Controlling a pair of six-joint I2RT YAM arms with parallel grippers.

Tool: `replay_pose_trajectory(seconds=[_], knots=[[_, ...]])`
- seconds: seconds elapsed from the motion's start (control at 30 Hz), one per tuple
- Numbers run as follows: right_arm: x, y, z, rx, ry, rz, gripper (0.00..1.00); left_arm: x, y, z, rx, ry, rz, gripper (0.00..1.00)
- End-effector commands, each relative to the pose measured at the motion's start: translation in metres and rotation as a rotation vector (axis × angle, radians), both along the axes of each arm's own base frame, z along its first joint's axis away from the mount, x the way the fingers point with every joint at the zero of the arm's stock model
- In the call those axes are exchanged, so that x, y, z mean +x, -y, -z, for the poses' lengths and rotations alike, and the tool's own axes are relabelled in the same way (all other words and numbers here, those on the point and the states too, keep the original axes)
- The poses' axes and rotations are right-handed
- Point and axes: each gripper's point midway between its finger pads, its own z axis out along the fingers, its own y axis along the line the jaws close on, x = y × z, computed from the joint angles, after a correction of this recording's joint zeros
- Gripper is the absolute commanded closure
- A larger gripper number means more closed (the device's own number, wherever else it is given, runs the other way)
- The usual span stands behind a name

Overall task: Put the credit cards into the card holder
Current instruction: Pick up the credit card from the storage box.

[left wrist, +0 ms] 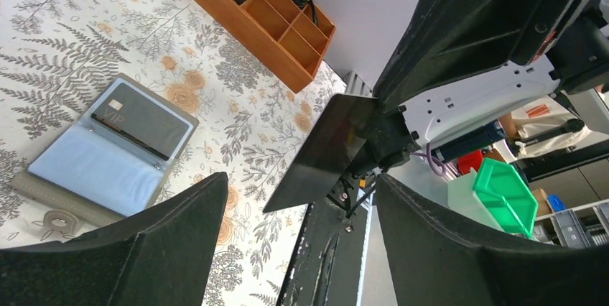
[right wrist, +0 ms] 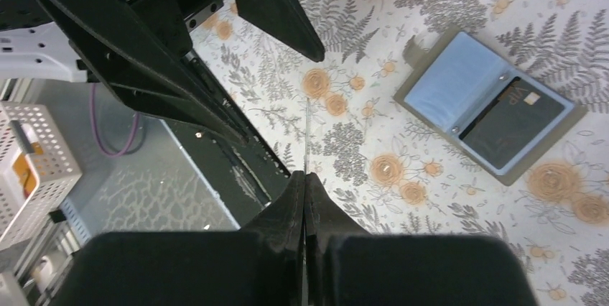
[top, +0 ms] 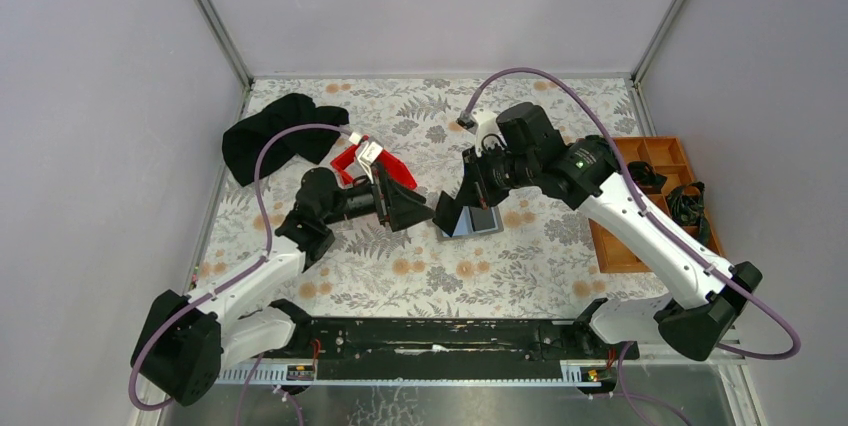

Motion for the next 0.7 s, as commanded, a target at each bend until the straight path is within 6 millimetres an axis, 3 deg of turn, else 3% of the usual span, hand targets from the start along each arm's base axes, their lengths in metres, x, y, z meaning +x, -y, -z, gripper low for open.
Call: replay_pose_trajectory(seconds=[0.0, 0.2, 0.67], knots=[[-0.016, -0.004, -0.007, 0.062, -0.068, -0.057, 1.00, -0.009, 0.001, -0.019, -0.058, 0.087, 0.065, 0.19], [-0.019, -0.011, -0.002, 0.109, -0.134, -0.095, 1.00, -0.012, 0.004, -0.021, -0.063, 0.096, 0.103, 0.20], [-0.002, -0.017, -0.001, 0.184, -0.218, -0.113, 1.00, -0.020, 0.011, -0.013, -0.103, 0.047, 0.207, 0.34]])
